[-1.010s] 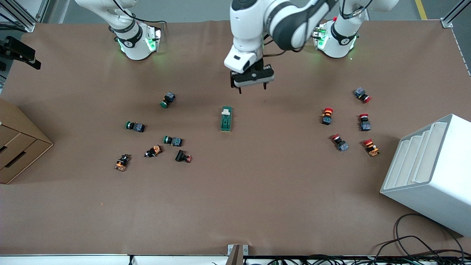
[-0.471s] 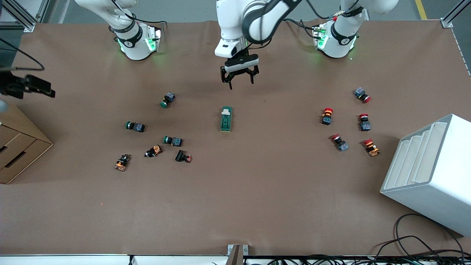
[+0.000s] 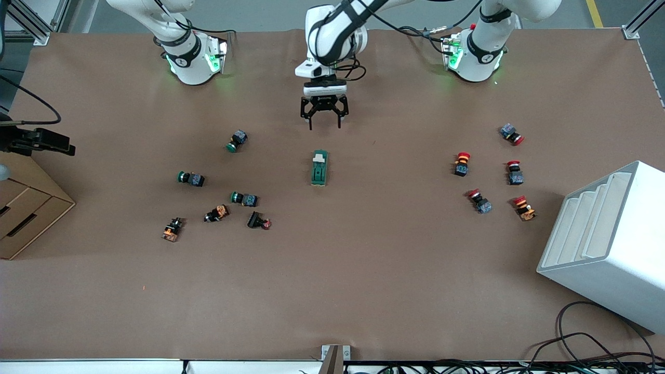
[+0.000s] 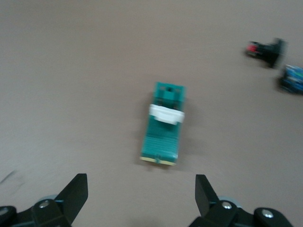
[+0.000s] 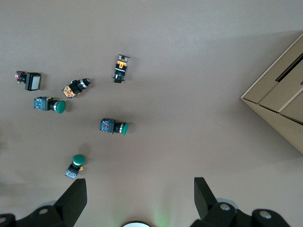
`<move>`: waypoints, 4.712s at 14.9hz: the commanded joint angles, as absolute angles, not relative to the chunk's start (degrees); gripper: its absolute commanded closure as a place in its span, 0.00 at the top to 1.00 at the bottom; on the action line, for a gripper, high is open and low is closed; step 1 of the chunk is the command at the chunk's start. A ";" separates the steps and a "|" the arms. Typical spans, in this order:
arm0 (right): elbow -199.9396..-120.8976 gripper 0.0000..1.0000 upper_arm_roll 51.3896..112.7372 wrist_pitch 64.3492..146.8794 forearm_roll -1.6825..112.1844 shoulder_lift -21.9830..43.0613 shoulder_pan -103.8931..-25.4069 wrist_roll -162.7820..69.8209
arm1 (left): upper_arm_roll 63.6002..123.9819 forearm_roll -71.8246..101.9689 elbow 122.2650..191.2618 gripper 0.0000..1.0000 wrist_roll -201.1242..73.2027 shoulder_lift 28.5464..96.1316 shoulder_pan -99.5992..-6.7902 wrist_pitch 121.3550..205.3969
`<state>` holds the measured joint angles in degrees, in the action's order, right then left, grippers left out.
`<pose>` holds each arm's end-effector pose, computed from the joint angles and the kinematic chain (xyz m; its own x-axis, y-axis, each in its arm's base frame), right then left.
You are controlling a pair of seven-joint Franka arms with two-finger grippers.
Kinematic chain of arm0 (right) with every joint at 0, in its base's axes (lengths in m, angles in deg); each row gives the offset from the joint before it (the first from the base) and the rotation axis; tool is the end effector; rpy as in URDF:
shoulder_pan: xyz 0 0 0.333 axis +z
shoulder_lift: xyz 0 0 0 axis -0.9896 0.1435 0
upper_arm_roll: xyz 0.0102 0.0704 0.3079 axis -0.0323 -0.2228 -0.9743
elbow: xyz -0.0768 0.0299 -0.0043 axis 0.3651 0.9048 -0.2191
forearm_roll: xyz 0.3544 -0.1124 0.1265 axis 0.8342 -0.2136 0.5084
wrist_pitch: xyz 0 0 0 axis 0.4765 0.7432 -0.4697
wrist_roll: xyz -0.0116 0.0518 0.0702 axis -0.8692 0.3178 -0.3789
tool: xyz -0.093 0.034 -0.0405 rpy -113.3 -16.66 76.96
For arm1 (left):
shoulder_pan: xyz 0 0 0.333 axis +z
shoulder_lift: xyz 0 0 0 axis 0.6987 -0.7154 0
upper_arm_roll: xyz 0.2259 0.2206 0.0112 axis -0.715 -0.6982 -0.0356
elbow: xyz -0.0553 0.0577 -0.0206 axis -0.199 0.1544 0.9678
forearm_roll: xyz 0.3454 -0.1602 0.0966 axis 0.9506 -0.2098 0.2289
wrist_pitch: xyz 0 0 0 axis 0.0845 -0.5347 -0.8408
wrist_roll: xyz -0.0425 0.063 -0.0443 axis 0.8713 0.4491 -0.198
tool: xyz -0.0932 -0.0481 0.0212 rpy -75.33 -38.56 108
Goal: Close load switch with both arms
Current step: 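Lower the left gripper onto the switch body while the right gripper reaches in, then bring the right gripper to the white lever while the left gripper holds, then press the white lever down with the right gripper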
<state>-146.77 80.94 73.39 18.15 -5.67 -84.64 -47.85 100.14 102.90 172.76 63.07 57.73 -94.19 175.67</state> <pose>0.5745 -0.0702 0.5823 0.9867 -0.0138 -0.1620 -0.0149 -0.9999 -0.0056 0.1874 -0.5620 0.1992 0.7444 0.0532 0.6656 0.0092 -0.9975 0.0695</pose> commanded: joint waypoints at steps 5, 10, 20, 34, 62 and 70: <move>-149.46 1.00 79.78 73.67 22.27 -6.42 -84.04 -32.16 | 99.72 124.08 170.96 0.99 66.43 48.86 -94.77 170.07; -149.46 1.00 79.69 74.01 22.54 -6.42 -75.18 -10.64 | 99.55 124.61 171.22 1.00 69.24 47.01 -95.65 166.36; -149.55 1.00 79.69 82.62 22.62 -1.51 -59.96 25.93 | 99.02 134.19 169.73 1.00 75.49 42.35 -95.47 161.44; -153.93 1.00 79.69 106.43 22.71 10.54 -43.26 73.58 | 99.11 134.63 170.25 1.00 75.84 41.64 -95.91 159.42; -169.59 1.00 80.31 132.99 20.17 19.42 -30.68 87.49 | 99.11 134.63 169.81 1.00 77.68 40.68 -95.65 157.92; -166.61 1.00 80.31 134.05 19.37 19.42 -33.84 87.05 | 99.11 134.54 169.64 1.00 78.12 40.76 -95.65 157.92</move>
<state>-167.93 80.70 133.55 20.54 19.59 -32.11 86.56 99.37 133.67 170.73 77.34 42.18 -95.50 158.83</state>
